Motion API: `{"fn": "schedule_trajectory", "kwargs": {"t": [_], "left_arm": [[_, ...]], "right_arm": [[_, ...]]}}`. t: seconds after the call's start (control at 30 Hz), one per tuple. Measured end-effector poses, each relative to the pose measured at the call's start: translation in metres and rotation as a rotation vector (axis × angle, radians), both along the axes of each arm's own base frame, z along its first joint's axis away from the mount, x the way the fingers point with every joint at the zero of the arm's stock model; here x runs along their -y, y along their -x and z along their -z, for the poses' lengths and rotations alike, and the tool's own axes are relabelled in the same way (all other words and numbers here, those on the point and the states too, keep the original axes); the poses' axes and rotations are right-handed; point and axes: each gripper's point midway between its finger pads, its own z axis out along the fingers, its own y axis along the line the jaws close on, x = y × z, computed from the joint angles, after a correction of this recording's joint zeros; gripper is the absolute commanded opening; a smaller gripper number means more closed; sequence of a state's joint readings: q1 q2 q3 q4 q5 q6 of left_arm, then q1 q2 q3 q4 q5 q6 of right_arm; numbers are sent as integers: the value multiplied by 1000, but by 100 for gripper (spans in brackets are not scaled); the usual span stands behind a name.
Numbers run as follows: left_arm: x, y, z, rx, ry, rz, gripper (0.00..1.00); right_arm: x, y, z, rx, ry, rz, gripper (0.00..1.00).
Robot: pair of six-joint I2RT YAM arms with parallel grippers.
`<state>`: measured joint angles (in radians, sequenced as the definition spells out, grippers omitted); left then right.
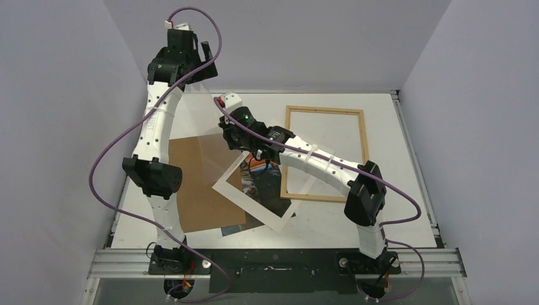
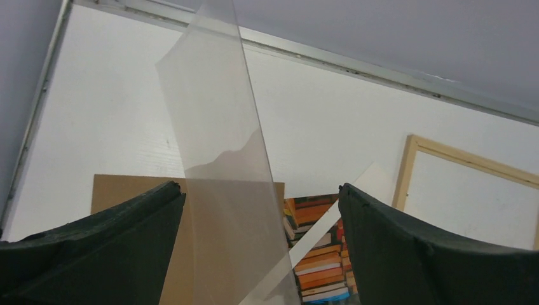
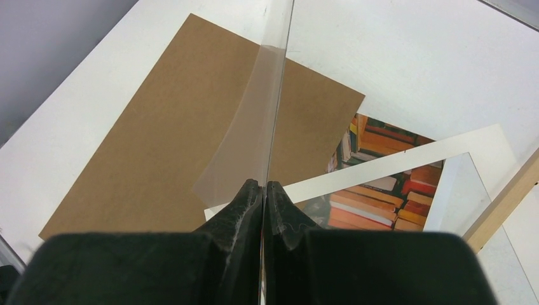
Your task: Put the photo into the frame
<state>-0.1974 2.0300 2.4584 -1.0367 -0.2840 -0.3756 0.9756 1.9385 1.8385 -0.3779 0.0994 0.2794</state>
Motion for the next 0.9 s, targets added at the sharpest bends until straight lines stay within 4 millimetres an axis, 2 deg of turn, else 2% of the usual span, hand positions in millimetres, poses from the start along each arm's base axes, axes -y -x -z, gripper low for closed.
{"fn": "schedule_trajectory", "kwargs": {"t": [0.13, 0.33, 0.43, 0.53, 0.63, 0.7, 0.83, 0.9], "left_arm": [[9, -3, -8, 20, 93, 107, 96], [-3, -2, -39, 98, 219, 184, 97], [-10, 3, -58, 147, 245, 204, 97], [-8, 11, -64, 160, 254, 222, 97], [-4, 15, -55, 134, 261, 234, 97], [-3, 14, -41, 100, 266, 238, 97], [4, 14, 9, -15, 284, 245, 97], [15, 18, 40, -93, 302, 260, 97]], "right_arm": [[2, -4, -1, 8, 0, 3, 0], [14, -22, -7, 2, -34, 21, 0], [34, -40, -13, -35, -86, 58, 0], [64, -64, -20, -80, -148, 121, 0], [93, -88, -29, -127, -224, 187, 0], [116, -102, -34, -169, -288, 234, 0], [175, -123, -41, -240, -402, 357, 0], [207, -133, -47, -261, -462, 426, 0]]}}
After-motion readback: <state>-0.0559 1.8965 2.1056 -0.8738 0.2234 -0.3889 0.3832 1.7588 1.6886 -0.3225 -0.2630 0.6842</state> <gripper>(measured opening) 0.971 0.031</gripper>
